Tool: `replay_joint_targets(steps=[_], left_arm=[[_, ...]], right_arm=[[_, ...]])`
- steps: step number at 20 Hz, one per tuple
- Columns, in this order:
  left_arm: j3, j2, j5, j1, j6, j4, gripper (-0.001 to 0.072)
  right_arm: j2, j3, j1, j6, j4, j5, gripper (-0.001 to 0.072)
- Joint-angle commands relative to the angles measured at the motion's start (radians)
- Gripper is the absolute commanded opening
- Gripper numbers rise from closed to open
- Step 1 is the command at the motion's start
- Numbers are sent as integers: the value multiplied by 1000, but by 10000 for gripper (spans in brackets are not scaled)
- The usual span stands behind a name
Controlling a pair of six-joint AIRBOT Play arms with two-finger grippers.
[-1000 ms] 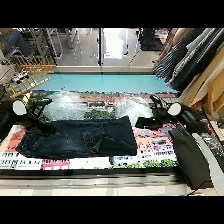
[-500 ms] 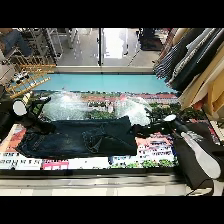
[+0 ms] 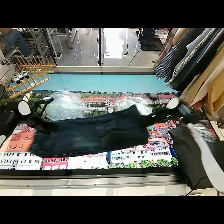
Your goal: Fold the clothes and pants, and hang the long-sleeved shirts on hangers.
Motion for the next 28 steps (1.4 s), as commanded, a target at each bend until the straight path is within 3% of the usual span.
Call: replay_joint_targets(steps=[1,5,11,16,21,23,25,27,28], left_arm=[[-15,-81,9,-5,53,-92,20],[-31,-143,21,-26,153,-184,20],[-31,-193,151,-76,267,-349,19],[-31,-290,157,-106,218,-340,18],[26,-186,98,-61,204,-341,19],[64,-77,27,0,149,-341,19],[68,38,-3,76,132,-341,19],[68,132,-8,147,119,-341,19],[68,158,-8,166,120,-342,19]], right_arm=[[124,119,-28,151,-294,108,35],[132,203,-26,153,-334,181,36],[132,278,-5,179,-323,212,35],[117,296,214,263,-258,185,36],[-5,296,606,429,-228,-89,36],[-117,296,716,461,-199,-192,36],[-240,296,792,456,-113,-322,37],[-338,301,842,346,23,-487,42],[-372,323,848,285,95,-505,120]])
